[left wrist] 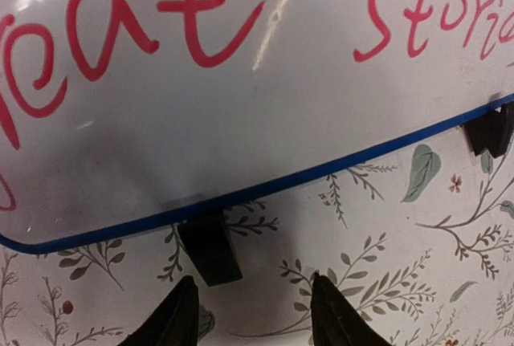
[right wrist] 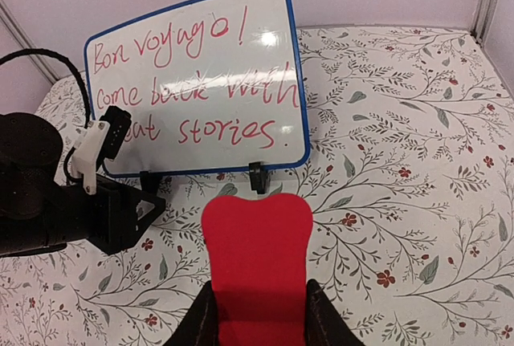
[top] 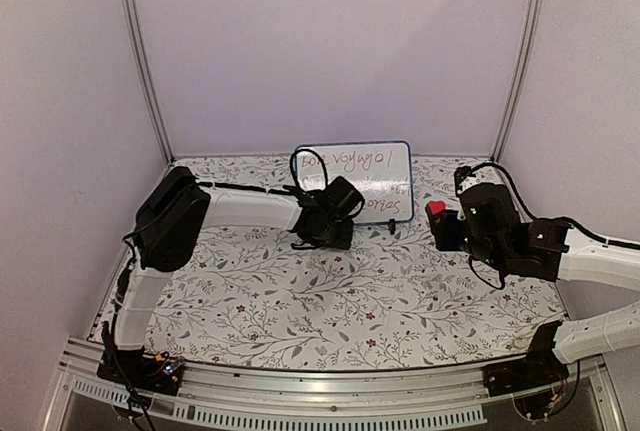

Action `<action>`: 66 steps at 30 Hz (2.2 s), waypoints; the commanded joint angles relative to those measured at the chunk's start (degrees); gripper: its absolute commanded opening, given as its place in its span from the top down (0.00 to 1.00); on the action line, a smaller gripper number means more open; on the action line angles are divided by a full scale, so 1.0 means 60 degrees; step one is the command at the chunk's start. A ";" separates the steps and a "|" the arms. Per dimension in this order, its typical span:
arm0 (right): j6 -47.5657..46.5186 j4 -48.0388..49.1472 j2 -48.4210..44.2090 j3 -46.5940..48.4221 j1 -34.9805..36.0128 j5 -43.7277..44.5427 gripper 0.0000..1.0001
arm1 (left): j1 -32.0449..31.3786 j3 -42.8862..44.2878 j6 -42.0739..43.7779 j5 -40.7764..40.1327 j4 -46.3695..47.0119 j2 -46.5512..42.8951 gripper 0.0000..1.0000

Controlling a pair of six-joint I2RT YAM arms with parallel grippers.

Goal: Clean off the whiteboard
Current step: Move the whiteboard to the center of the board.

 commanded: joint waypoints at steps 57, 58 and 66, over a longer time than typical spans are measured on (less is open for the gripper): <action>-0.0128 0.1171 0.0833 -0.0020 -0.0042 -0.0910 0.74 | -0.0527 -0.3601 -0.6398 -0.2856 -0.2526 -0.1544 1.00; -0.0135 0.1188 0.0876 -0.0020 -0.0042 -0.0931 0.74 | -0.0614 -0.3417 -0.6769 -0.2772 -0.2921 -0.1327 1.00; -0.0171 0.1256 0.0842 -0.0119 -0.0036 -0.0962 0.74 | -0.1158 -0.1968 -0.8371 -0.2260 -0.5117 -0.0413 1.00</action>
